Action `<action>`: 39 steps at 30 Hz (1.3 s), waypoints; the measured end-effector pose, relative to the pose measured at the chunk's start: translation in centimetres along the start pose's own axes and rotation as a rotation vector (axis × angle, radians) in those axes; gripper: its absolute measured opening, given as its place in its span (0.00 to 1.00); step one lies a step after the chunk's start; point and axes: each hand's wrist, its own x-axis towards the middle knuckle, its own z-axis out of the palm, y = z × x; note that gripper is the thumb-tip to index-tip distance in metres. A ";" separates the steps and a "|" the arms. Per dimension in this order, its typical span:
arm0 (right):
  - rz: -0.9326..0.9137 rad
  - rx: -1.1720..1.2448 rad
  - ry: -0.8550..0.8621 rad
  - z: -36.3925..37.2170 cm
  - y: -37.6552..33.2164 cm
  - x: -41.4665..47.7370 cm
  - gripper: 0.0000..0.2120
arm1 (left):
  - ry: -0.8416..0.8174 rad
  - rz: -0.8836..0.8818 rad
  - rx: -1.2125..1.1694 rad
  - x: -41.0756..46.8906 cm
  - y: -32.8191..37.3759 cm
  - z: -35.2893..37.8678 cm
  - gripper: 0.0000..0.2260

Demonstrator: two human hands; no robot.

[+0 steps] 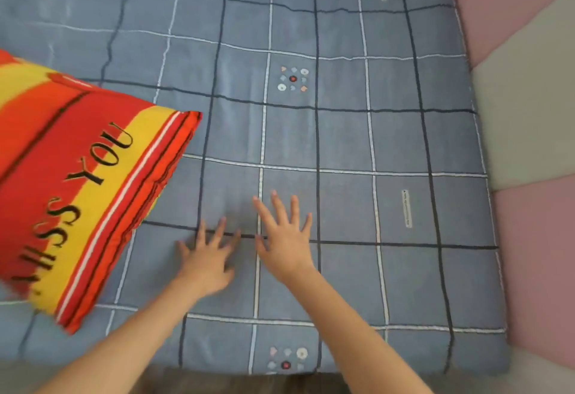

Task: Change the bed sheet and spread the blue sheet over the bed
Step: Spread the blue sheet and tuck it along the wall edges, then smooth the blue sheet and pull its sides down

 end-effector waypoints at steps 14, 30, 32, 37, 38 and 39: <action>-0.016 0.265 -0.046 -2.7 -40.3 0.7 0.15 | 0.244 -0.109 -0.533 -27.6 -44.1 -10.6 0.13; -0.237 0.209 -0.445 -12.2 -60.6 -3.5 0.17 | 0.532 -0.229 -0.897 -46.1 -55.8 -18.7 0.07; -0.173 0.242 -0.452 -11.5 -62.3 -2.6 0.19 | 0.538 -0.233 -0.879 -46.0 -58.0 -19.1 0.06; 0.042 0.365 -0.432 -8.6 -64.5 0.2 0.26 | 0.400 -0.156 -0.859 -42.4 -63.4 -19.3 0.08; 0.116 0.422 -0.413 -7.4 -65.0 1.2 0.26 | 0.347 -0.116 -0.816 -40.7 -65.6 -19.9 0.08; 0.188 0.486 -0.389 -6.7 -65.2 1.4 0.27 | 0.309 -0.082 -0.774 -39.3 -67.0 -20.7 0.08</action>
